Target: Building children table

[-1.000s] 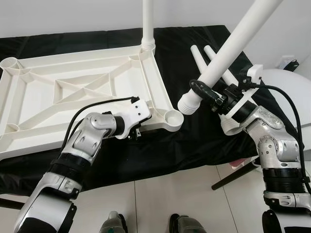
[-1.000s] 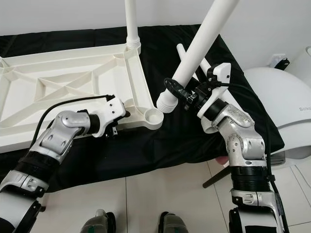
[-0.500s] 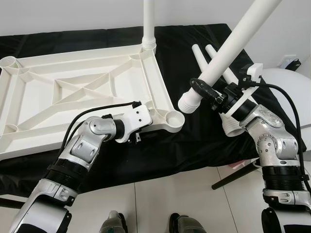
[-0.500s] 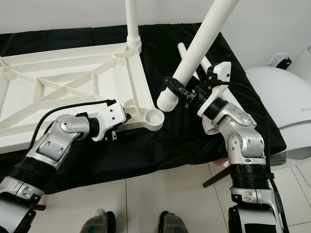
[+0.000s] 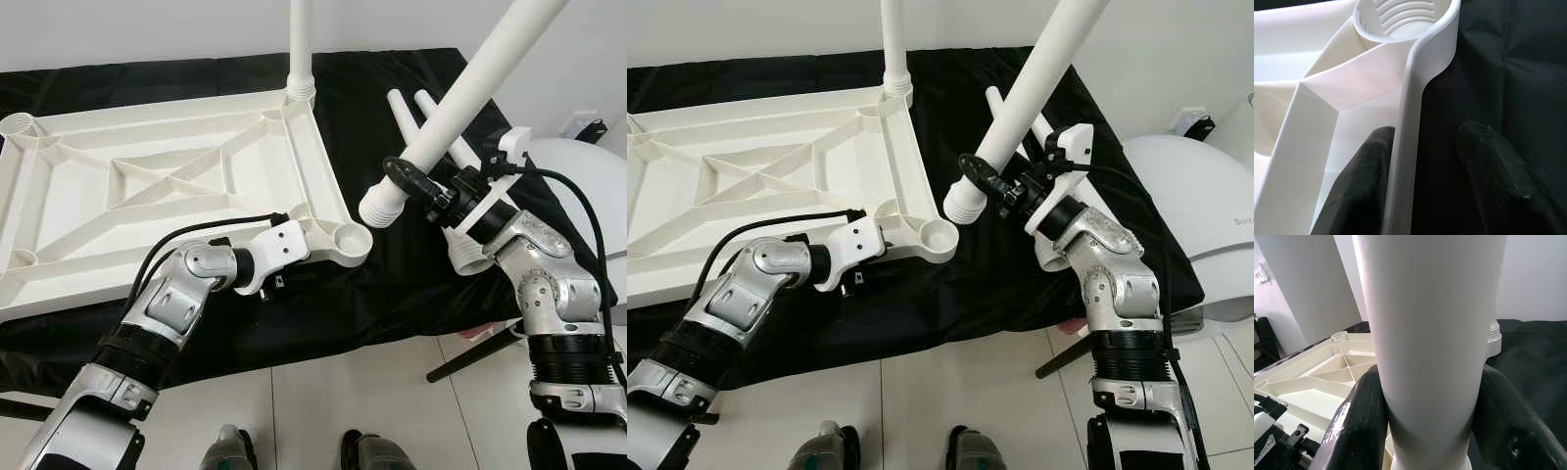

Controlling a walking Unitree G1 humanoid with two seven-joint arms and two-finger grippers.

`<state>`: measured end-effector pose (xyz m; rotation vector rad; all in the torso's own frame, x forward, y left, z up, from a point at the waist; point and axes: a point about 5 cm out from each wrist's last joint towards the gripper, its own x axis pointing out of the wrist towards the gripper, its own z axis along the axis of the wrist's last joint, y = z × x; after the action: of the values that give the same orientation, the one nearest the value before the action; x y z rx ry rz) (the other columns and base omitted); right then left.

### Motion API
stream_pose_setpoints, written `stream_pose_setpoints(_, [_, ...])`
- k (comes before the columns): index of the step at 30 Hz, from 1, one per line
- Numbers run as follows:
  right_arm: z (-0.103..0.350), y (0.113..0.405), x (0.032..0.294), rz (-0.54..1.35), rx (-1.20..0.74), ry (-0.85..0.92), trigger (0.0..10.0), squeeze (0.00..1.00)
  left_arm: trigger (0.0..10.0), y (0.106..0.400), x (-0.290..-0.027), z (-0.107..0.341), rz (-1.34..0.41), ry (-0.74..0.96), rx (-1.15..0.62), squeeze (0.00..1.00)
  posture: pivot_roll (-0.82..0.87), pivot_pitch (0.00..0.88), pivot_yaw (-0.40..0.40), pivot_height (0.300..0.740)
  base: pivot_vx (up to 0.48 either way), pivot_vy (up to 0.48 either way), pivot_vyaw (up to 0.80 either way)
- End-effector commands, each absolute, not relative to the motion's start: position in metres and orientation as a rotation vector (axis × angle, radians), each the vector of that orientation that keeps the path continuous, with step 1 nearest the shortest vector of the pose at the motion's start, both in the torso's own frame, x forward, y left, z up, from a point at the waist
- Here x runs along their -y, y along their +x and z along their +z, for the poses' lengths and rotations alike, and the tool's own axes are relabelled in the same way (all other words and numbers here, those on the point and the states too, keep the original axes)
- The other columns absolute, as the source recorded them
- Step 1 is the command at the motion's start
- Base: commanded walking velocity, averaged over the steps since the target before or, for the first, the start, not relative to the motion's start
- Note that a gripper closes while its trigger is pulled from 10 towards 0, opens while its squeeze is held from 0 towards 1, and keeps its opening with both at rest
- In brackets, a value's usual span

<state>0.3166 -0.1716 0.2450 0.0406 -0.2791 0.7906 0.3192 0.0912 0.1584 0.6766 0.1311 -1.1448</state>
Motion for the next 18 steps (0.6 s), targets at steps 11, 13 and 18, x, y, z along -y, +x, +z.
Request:
stream_pose_setpoints(11, [0.249, 0.318, 0.167, 0.813, 0.296, 0.026, 10.0, 0.0, 9.7, 0.327, -0.087, 0.162, -1.124, 0.64, -0.138, 0.0, 0.0, 0.164, 0.022, 0.74, 0.0, 0.0, 0.0])
stream_pose_setpoints(13, [0.249, 0.318, 0.167, 0.813, 0.295, 0.025, 10.0, 0.0, 10.0, 0.327, -0.085, 0.164, -1.126, 0.641, -0.132, 0.0, 0.0, 0.164, 0.022, 0.74, 0.0, 0.0, 0.0])
stream_pose_setpoints(18, [0.248, 0.318, 0.167, 0.815, 0.294, 0.025, 10.0, 0.0, 10.0, 0.327, -0.083, 0.165, -1.129, 0.638, -0.124, 0.0, 0.0, 0.163, 0.022, 0.74, 0.0, 0.0, 0.0])
